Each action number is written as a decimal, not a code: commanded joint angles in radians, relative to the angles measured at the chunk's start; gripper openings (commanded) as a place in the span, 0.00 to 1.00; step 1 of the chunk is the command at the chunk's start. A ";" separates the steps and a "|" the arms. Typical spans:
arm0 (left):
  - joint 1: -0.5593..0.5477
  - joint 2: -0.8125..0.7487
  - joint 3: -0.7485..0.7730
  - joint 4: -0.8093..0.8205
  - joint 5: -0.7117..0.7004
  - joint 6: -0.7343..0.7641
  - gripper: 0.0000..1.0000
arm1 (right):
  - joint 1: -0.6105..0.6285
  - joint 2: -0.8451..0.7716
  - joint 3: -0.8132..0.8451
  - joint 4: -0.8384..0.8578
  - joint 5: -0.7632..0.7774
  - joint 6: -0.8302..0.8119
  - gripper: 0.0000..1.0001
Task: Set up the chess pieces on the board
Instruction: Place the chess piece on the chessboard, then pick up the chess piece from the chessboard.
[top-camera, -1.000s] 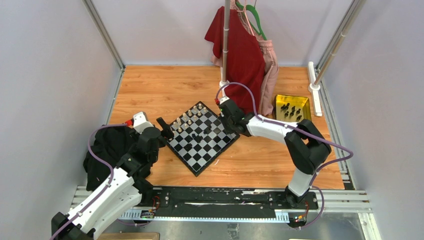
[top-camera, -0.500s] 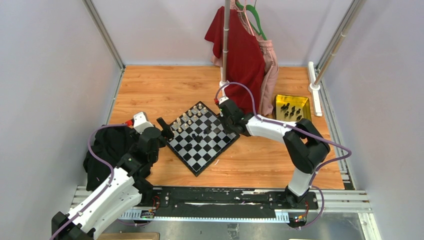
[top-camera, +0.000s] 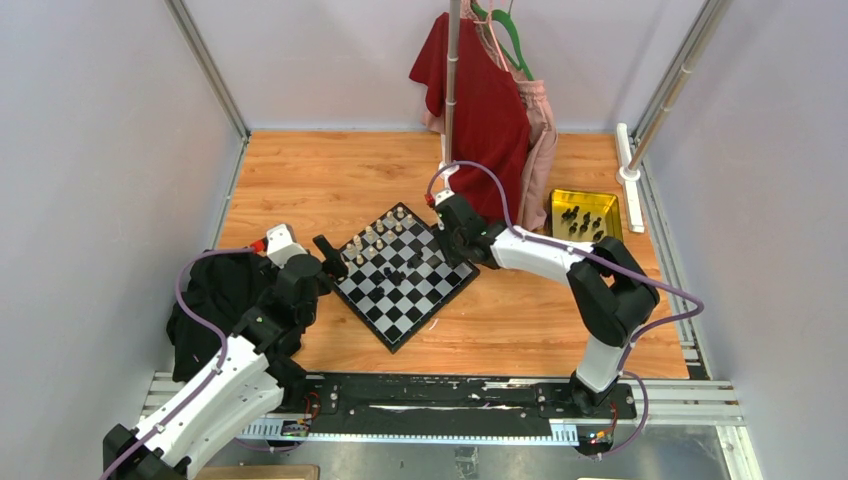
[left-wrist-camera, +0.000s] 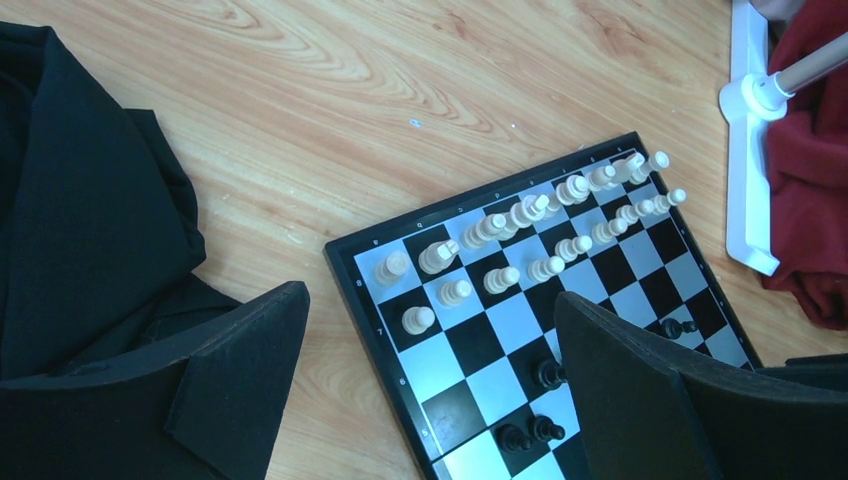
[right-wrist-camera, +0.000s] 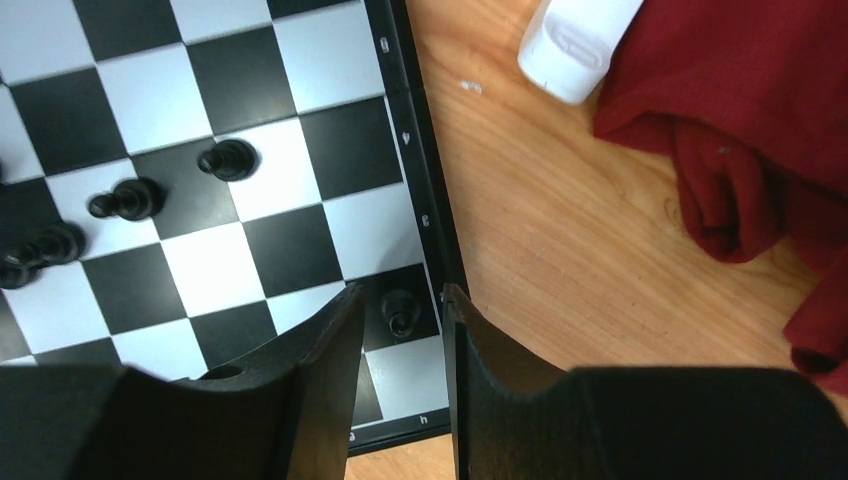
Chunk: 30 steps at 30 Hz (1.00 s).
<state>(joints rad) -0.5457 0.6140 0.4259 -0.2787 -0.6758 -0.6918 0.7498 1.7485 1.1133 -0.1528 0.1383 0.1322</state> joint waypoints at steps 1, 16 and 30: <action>-0.006 -0.013 -0.007 0.012 -0.015 -0.017 1.00 | 0.008 -0.017 0.069 -0.029 -0.012 -0.056 0.39; -0.006 -0.025 0.001 0.002 -0.025 -0.008 1.00 | 0.040 0.109 0.213 -0.040 -0.208 -0.121 0.39; -0.007 -0.027 -0.002 0.006 -0.027 -0.002 1.00 | 0.046 0.176 0.268 -0.050 -0.236 -0.121 0.39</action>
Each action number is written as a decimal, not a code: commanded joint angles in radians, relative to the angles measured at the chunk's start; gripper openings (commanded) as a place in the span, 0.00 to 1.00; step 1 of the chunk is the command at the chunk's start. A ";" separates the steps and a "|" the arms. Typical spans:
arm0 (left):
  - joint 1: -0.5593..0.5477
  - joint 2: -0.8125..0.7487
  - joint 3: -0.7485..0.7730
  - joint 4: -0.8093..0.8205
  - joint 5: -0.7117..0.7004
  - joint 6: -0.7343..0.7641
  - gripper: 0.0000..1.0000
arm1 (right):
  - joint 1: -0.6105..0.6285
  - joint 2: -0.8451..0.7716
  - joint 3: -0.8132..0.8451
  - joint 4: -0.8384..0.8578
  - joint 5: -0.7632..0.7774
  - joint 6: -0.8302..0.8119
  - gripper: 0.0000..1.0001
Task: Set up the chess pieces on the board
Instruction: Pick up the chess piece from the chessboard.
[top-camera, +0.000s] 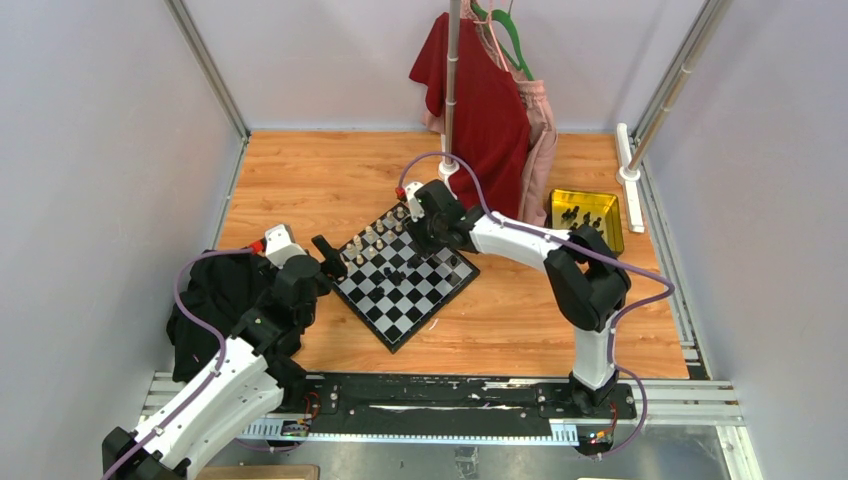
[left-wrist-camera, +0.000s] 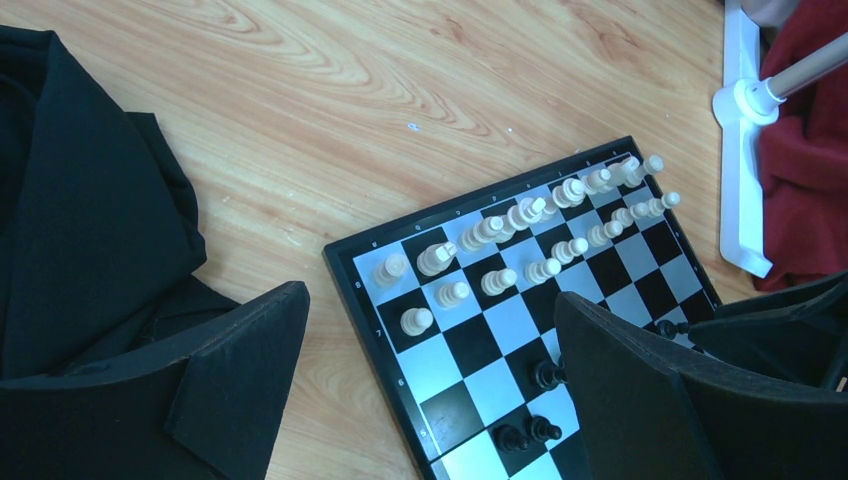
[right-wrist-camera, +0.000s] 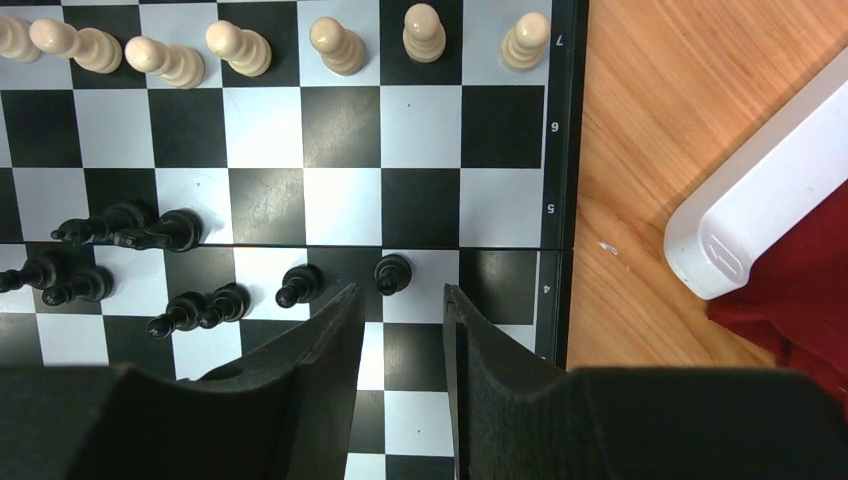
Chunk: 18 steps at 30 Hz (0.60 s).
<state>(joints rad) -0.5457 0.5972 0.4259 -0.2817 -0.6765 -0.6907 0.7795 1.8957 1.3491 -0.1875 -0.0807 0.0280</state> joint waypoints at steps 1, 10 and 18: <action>-0.007 -0.011 -0.003 0.009 -0.027 -0.003 1.00 | 0.017 0.032 0.034 -0.016 -0.019 -0.015 0.39; -0.006 -0.010 -0.007 0.014 -0.032 -0.001 1.00 | 0.017 0.061 0.051 -0.014 -0.025 -0.014 0.38; -0.007 -0.011 -0.013 0.017 -0.035 -0.003 1.00 | 0.017 0.081 0.064 -0.014 -0.031 -0.015 0.32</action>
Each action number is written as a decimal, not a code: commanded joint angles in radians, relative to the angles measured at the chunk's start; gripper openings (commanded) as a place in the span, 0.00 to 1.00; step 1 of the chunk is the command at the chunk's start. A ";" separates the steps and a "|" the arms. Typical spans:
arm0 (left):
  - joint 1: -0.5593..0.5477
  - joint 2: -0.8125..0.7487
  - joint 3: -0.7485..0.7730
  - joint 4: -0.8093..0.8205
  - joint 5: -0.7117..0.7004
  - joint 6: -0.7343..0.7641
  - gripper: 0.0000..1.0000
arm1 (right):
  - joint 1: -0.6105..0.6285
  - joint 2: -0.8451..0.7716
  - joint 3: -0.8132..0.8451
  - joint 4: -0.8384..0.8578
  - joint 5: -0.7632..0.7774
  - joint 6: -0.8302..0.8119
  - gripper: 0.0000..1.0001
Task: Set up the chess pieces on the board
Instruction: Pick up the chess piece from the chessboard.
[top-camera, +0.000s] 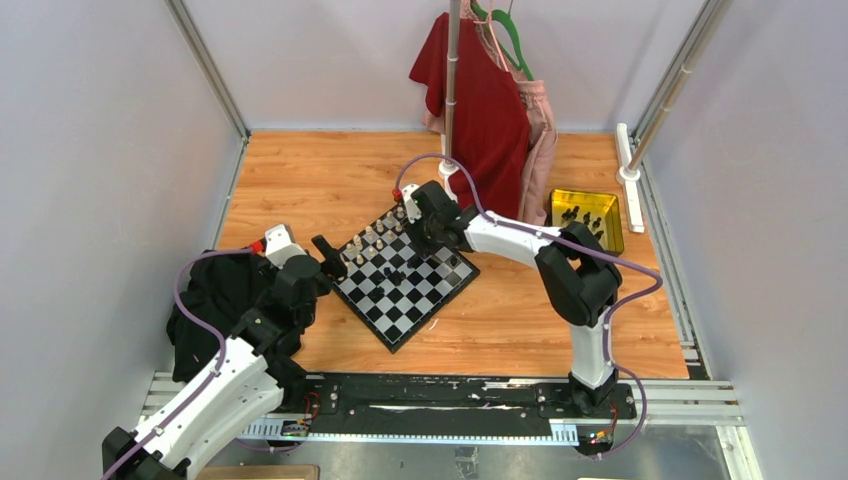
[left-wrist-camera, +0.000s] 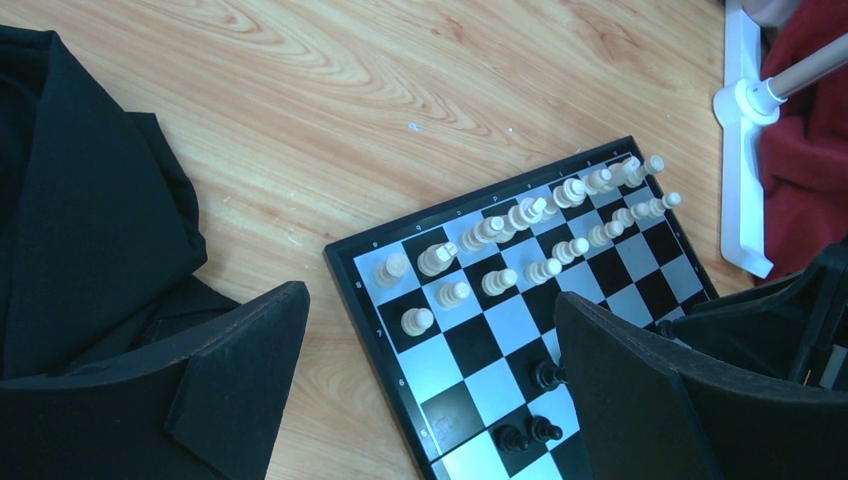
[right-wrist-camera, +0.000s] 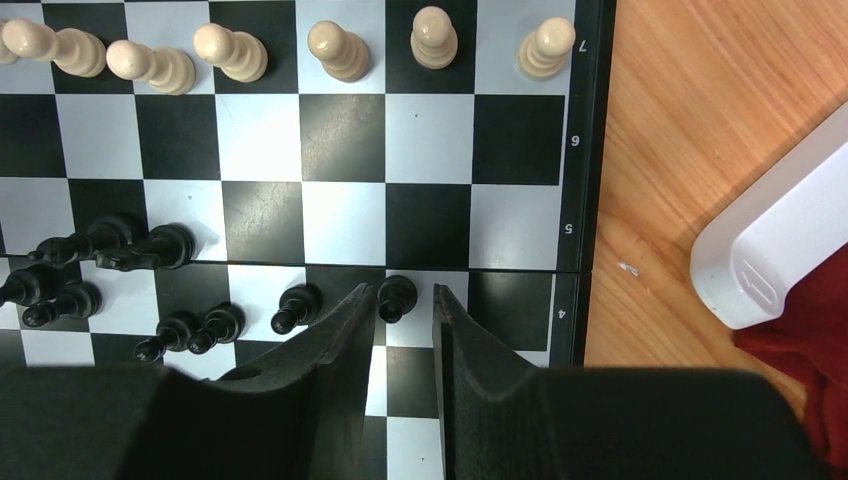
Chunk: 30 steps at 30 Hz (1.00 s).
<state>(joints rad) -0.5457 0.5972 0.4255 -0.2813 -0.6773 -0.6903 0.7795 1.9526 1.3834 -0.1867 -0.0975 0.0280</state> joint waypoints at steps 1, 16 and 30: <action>-0.007 -0.012 -0.014 0.017 -0.036 -0.003 1.00 | 0.017 0.026 0.031 -0.016 -0.016 -0.015 0.31; -0.007 -0.023 -0.024 0.007 -0.037 -0.006 1.00 | 0.017 -0.001 0.002 -0.011 -0.013 -0.007 0.04; -0.006 -0.031 -0.030 -0.002 -0.043 -0.008 1.00 | 0.027 -0.147 -0.150 0.019 0.044 0.009 0.01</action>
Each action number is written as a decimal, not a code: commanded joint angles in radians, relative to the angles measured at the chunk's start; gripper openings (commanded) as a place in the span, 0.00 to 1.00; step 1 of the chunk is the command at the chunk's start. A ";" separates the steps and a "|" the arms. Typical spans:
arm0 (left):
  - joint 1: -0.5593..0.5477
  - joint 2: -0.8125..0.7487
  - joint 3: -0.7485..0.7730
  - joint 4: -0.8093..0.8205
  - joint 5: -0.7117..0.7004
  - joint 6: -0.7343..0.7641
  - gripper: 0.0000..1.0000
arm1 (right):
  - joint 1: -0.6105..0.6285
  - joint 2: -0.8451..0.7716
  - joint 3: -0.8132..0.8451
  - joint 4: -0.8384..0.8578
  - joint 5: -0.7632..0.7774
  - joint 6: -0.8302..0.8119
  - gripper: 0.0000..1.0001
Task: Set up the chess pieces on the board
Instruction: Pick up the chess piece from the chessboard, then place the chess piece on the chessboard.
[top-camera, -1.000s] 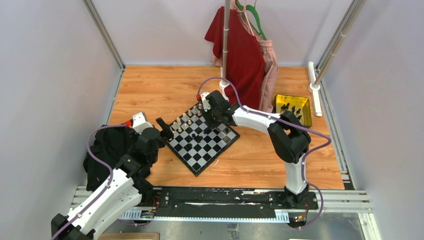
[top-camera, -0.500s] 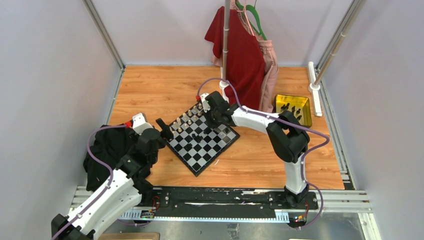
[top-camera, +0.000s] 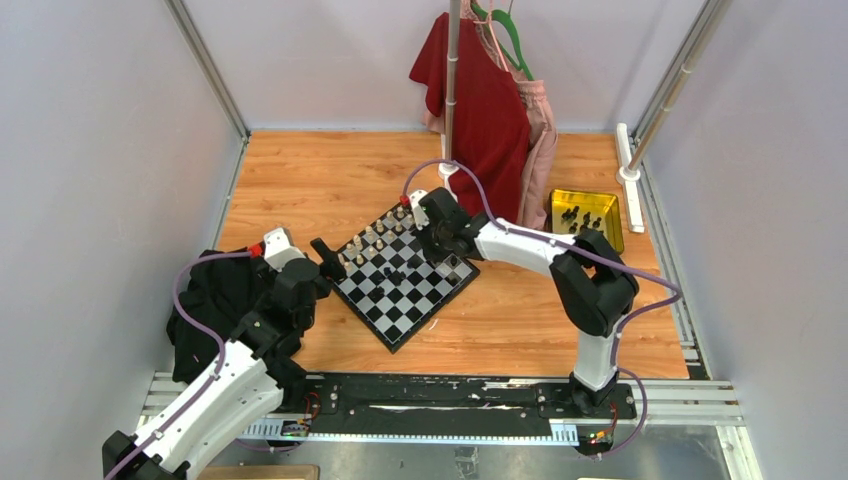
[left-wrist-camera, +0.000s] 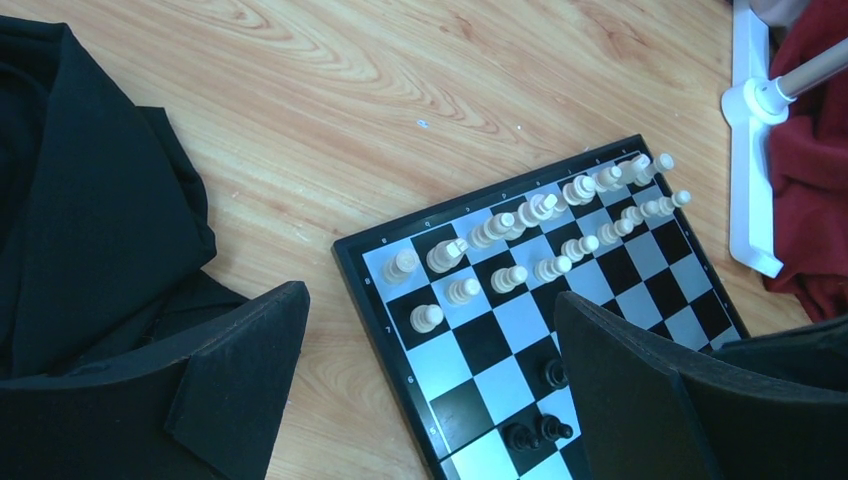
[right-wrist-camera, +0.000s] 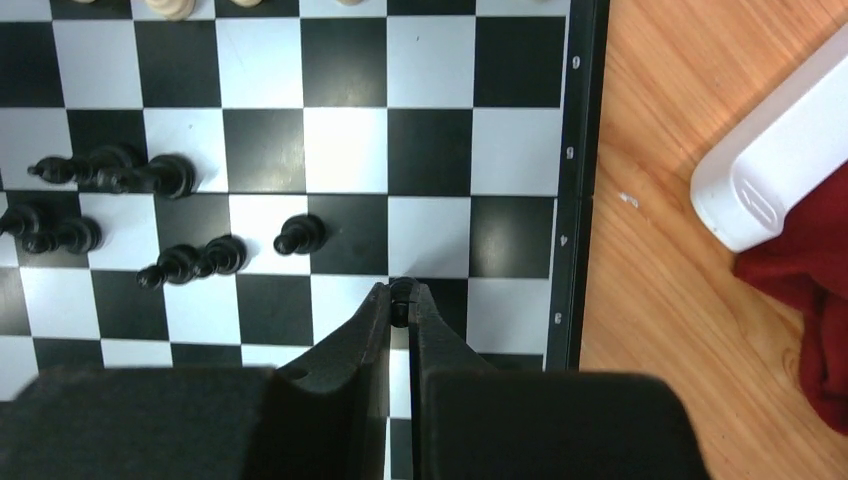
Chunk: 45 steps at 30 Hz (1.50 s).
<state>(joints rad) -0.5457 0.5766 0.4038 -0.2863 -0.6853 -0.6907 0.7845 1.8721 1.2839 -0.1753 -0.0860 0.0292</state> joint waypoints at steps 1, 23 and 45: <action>-0.006 -0.011 -0.008 0.004 -0.034 -0.007 1.00 | 0.023 -0.075 -0.062 0.009 0.036 0.011 0.01; -0.006 0.008 -0.016 0.015 -0.020 -0.014 1.00 | 0.038 -0.167 -0.225 0.050 0.126 0.031 0.01; -0.007 0.013 -0.011 0.021 -0.019 -0.007 1.00 | 0.038 -0.147 -0.162 0.019 0.109 0.005 0.31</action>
<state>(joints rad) -0.5457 0.5877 0.3962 -0.2859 -0.6842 -0.6910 0.8093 1.7248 1.0752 -0.1349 0.0273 0.0513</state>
